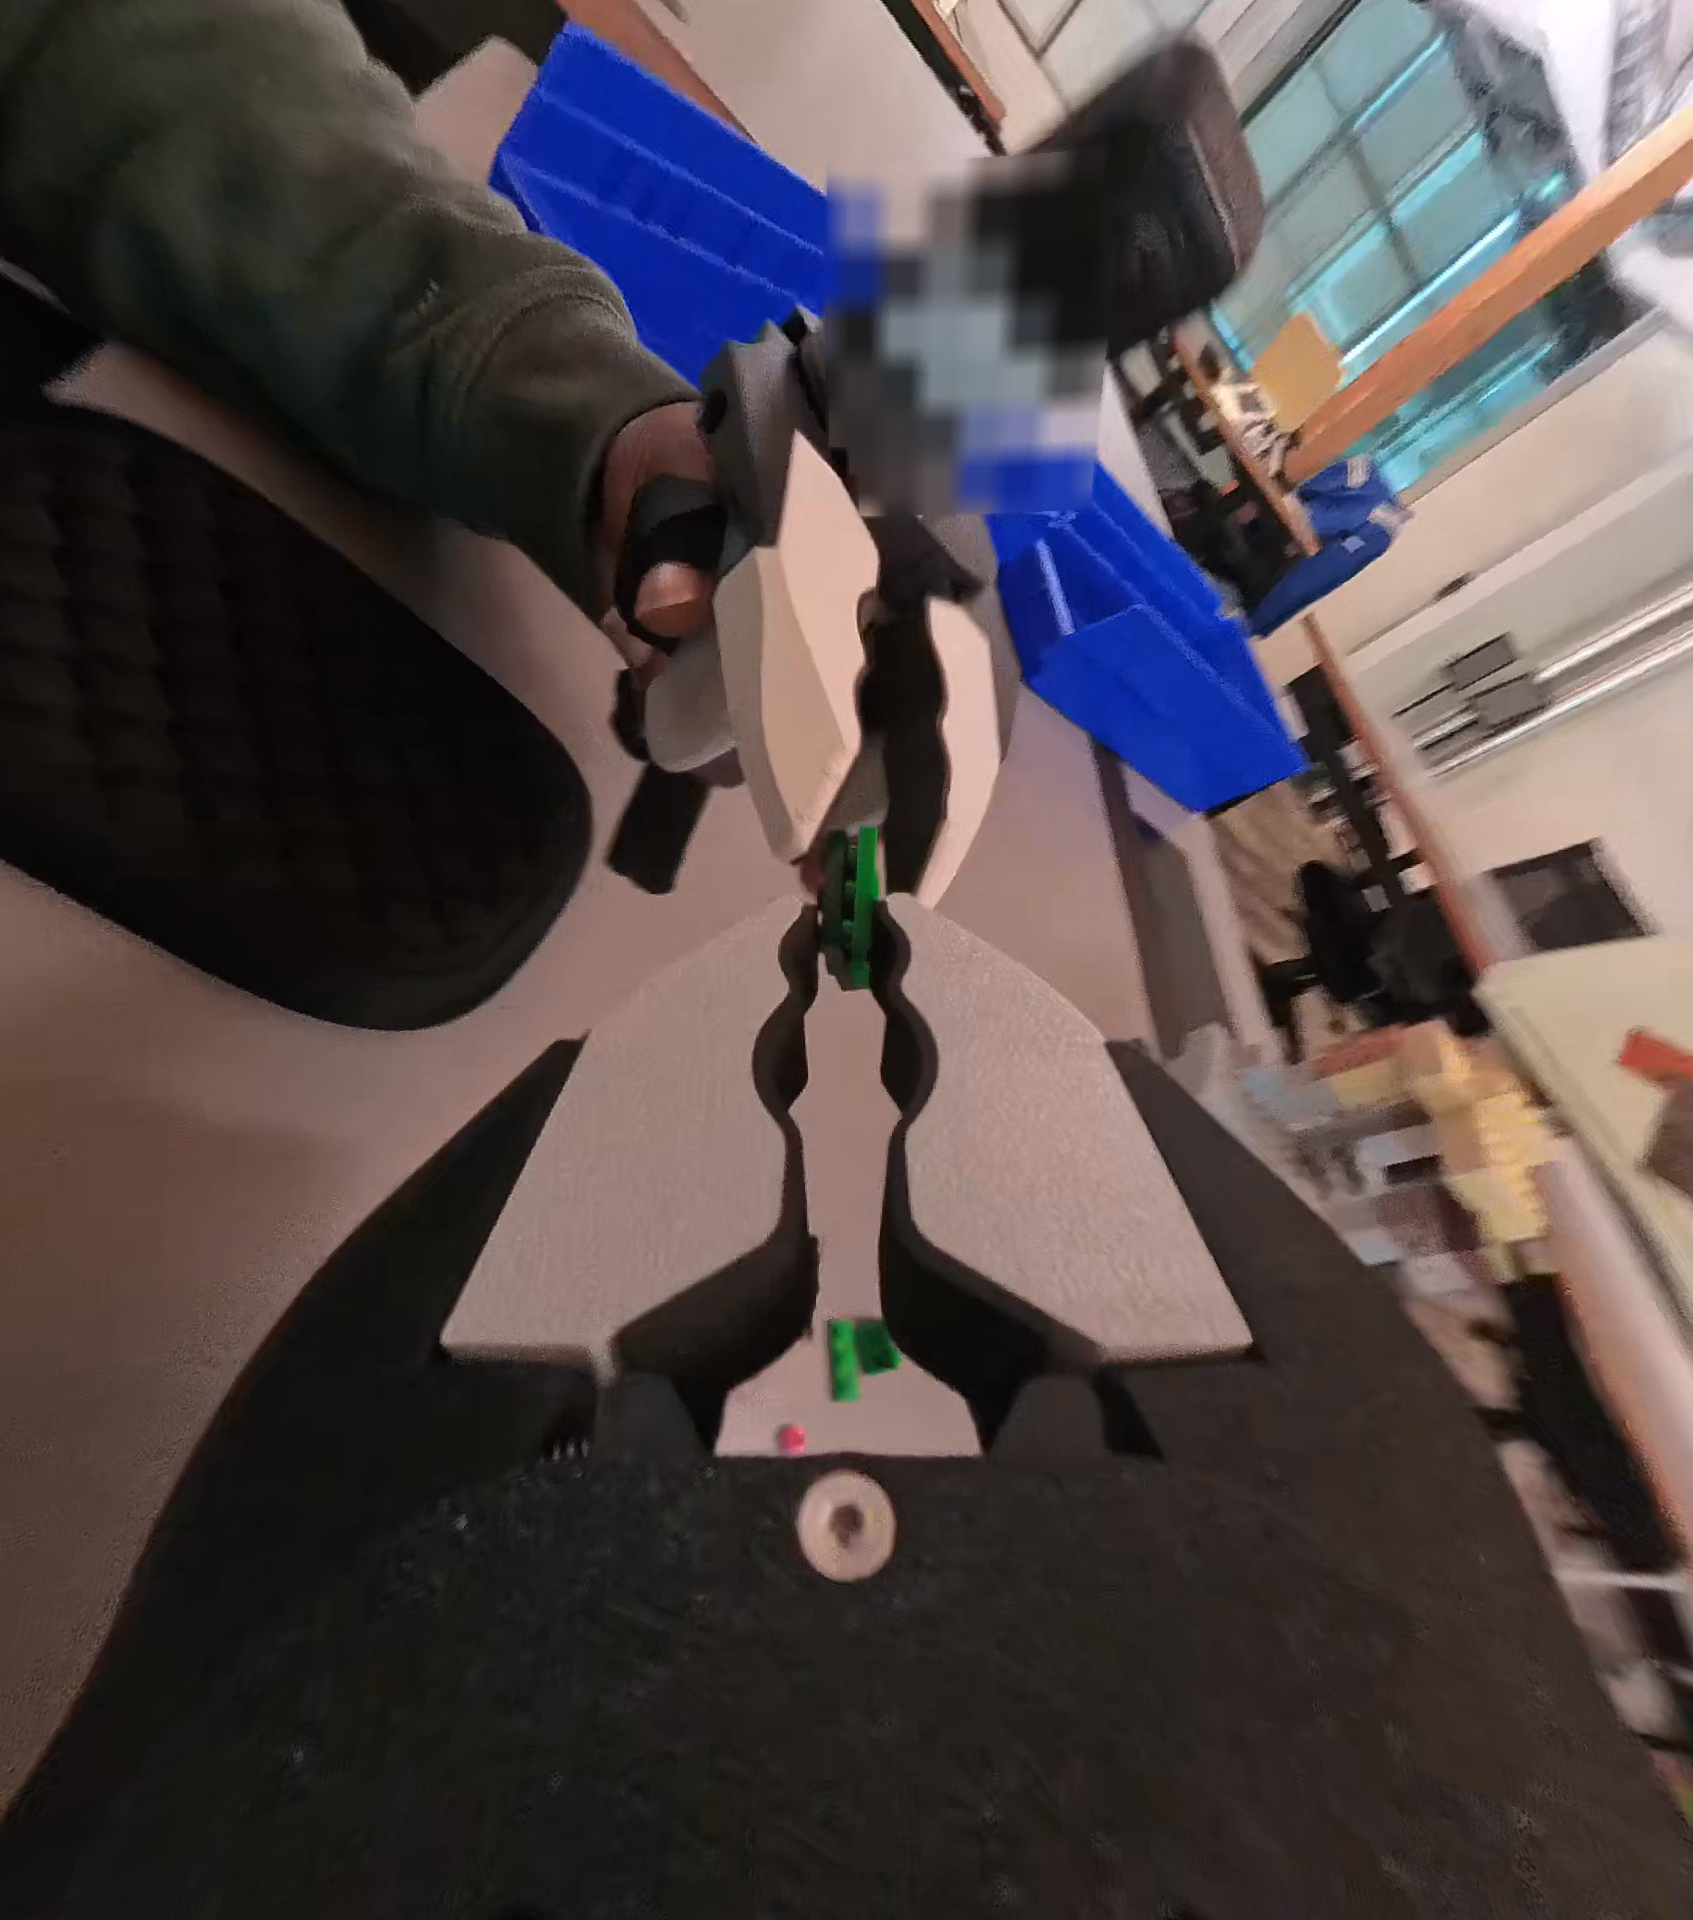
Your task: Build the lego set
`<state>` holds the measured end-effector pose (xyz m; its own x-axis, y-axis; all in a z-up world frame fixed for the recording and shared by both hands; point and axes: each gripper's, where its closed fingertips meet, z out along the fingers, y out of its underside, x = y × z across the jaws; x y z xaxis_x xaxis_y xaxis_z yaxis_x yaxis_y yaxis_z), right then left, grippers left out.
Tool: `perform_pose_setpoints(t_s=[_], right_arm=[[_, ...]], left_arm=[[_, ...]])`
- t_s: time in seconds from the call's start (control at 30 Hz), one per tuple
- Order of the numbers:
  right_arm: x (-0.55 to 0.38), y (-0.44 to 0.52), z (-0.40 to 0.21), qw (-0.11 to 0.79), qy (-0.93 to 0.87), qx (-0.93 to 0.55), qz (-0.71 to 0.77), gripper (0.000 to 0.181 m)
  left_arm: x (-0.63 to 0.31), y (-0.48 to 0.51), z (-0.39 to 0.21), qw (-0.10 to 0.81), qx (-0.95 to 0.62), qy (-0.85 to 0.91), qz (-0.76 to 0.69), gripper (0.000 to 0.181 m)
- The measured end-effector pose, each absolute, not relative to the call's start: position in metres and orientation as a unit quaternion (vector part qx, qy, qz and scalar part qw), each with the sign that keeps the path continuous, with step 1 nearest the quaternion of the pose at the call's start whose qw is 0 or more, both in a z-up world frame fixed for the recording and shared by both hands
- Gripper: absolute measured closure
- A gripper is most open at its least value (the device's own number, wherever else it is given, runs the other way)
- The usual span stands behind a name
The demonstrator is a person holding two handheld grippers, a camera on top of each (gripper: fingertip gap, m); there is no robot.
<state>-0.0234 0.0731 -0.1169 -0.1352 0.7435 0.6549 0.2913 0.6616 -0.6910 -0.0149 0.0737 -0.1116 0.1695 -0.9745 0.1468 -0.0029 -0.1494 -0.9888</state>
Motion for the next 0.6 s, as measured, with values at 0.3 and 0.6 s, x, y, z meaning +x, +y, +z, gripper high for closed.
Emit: perform_pose_setpoints(t_s=[0.3,0.6], right_arm=[[-0.021,0.067,-0.125,0.455,-0.698,-0.437,0.339,0.172],[-0.018,0.064,-0.133,0.401,-0.688,-0.470,0.381,0.172]], left_arm=[[-0.010,0.069,-0.118,0.572,-0.554,0.523,-0.304,0.167],[-0.009,0.067,-0.126,0.565,-0.556,0.545,-0.274,0.172]])
